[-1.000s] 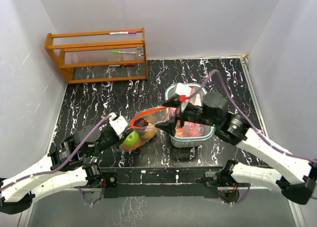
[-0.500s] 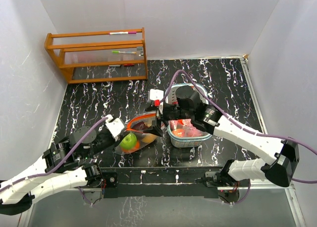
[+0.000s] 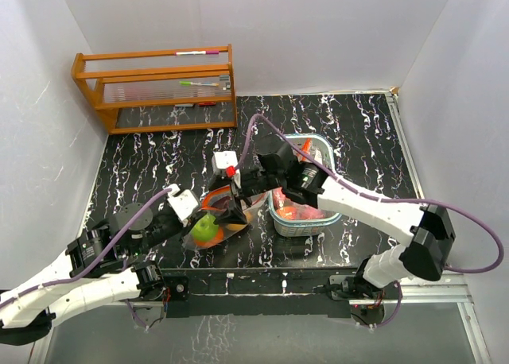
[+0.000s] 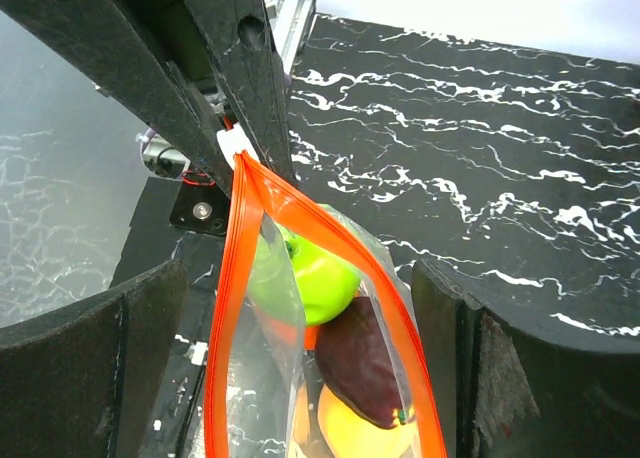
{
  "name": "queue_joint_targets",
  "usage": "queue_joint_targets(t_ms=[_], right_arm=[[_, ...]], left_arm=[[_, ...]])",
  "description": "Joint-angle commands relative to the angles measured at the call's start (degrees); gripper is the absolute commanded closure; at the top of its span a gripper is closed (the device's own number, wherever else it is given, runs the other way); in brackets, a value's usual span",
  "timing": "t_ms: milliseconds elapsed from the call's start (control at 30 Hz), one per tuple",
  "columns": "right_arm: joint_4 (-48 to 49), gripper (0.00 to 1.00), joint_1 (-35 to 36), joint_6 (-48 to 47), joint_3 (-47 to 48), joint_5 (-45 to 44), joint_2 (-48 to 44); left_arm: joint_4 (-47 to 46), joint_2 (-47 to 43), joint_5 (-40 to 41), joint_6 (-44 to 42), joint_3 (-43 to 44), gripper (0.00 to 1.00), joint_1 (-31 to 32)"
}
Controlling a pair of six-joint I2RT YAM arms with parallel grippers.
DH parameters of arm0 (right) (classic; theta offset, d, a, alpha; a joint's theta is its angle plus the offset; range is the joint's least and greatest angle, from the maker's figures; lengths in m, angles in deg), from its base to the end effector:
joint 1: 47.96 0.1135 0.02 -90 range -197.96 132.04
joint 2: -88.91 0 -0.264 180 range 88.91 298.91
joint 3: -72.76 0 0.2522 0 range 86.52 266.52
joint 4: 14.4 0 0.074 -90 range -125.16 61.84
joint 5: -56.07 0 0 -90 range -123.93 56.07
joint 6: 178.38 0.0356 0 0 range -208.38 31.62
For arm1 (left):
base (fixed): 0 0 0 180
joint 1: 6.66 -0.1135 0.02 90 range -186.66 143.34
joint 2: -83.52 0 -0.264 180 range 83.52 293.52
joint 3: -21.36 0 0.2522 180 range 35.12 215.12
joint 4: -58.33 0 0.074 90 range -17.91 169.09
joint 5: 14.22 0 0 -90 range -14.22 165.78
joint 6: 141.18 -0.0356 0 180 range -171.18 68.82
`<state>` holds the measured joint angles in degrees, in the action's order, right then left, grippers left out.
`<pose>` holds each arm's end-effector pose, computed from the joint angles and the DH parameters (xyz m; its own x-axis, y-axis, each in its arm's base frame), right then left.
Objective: Place the food in the zip-top bag and seal the zipper
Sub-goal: Zip the zipper food storage bag at the center of the board.
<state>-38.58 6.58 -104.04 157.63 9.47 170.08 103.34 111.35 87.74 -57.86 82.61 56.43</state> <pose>0.1684 0.2787 0.3557 0.0651 -0.2467 -0.9669 -0.9842 -0.1759 -0.0214 0.0535 -0.0891 0.3538 0.0005 0.2505 -0.9681 0.7858 0.5987 0.1553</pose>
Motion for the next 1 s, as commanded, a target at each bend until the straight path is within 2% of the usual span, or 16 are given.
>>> queue_joint_targets(t_ms=[0, 33, 133, 200, 267, 300, 333, 367, 500, 600, 633, 667, 700, 833, 967], right_arm=[[1.6, 0.04, 0.62, -1.72, 3.62, 1.82, 1.52], [1.64, 0.05, 0.64, -1.88, 3.66, 1.72, 1.74], [1.22, 0.23, 0.58, -1.92, 4.07, 1.69, 2.51], [0.34, 0.29, 0.62, -1.65, 4.53, 1.81, 3.04], [-1.11, 0.43, 0.58, -1.06, 5.4, 1.84, 3.65], [-1.66, 0.54, 0.64, -0.25, 5.96, 1.17, 3.89], [-2.47, 0.83, 0.6, -0.02, 7.12, 0.58, 4.37], [-3.85, 0.91, 0.63, 0.85, 8.09, -1.17, 4.82], [-6.97, 0.92, 0.62, 2.9, 10.51, -5.63, 6.18], [-4.57, 0.92, 0.62, 5.73, 9.73, -12.56, 5.05], [-3.2, 0.92, 0.59, 6.49, 8.86, -14.73, 4.14], [-1.85, 0.92, 0.61, 7.04, 7.7, -16.11, 3.04], [-0.21, 0.92, 0.64, 7.65, 6.62, -17.09, 1.89], [3.72, 0.92, 0.63, 9.81, 2.89, -19.19, -1.91], [5.62, 0.92, 0.65, 11.72, 1.03, -19.83, -4.28]], left_arm=[[0.31, 0.64, -1.12, -0.93, 3.49, 1.0, 0.1], [0.46, 0.6, -1.42, -0.95, 3.76, 1.0, 0.1], [0.72, 0.03, -1.87, -0.79, 4.43, 1.0, 0.06], [0.61, -0.5, -2.05, -0.69, 4.59, 1.0, 0.11], [0.8, -0.82, -1.67, -0.67, 4.52, 1.0, 0.1], [0.9, -0.89, -1.53, -0.72, 4.41, 1.0, 0.1], [1.0, -0.93, -1.5, -0.69, 4.38, 1.0, 0.09], [0.98, -0.94, -1.43, -0.65, 4.25, 1.0, 0.1], [0.46, -1.2, -0.67, -0.59, 3.66, 1.0, 0.08], [-0.23, -1.9, 2.65, 0.57, 2.97, 1.0, 0.1], [-0.63, -2.38, 3.65, 1.05, 2.61, 0.94, 0.09], [-0.96, -2.95, 4.42, 1.44, 2.32, 0.76, 0.1], [-1.48, -3.71, 5.06, 1.69, 1.88, 0.64, 0.08], [-3.74, -6.01, 9.12, 2.84, 0.91, 0.47, 0.1], [-6.47, -6.74, 11.94, 2.49, 0.14, 0.4, 0.1]])
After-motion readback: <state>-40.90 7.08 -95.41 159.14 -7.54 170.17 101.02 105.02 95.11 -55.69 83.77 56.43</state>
